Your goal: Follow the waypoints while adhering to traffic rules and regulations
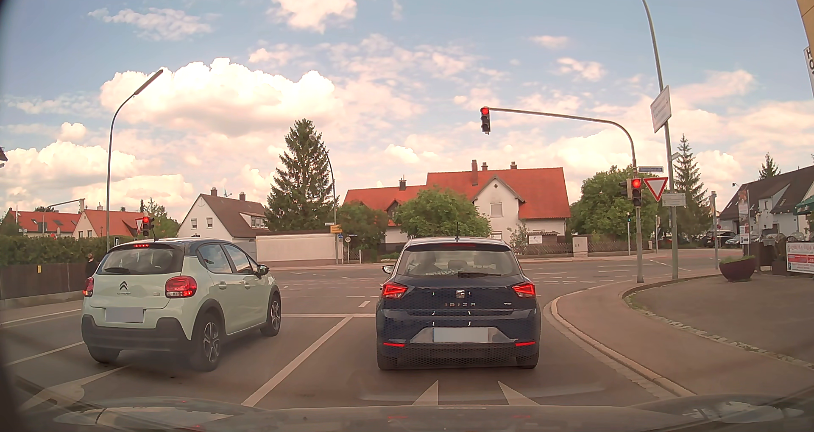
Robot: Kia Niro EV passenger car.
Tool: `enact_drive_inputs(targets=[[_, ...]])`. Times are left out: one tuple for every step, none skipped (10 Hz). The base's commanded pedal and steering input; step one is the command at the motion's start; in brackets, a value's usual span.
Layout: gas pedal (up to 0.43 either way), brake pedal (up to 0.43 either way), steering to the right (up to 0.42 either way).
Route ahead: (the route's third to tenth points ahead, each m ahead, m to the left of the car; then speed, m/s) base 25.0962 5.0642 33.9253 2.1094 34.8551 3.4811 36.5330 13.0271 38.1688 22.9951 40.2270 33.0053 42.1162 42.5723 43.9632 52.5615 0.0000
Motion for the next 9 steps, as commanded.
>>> enact_drive_inputs(targets=[[0.0,0.463,0.005],[0.0,0.463,0.005],[0.0,0.47,0.005],[0.0,0.463,0.005],[0.0,0.463,0.005],[0.0,0.463,0.005],[0.0,0.463,0.005],[0.0,0.463,0.005],[0.0,0.457,0.005]])
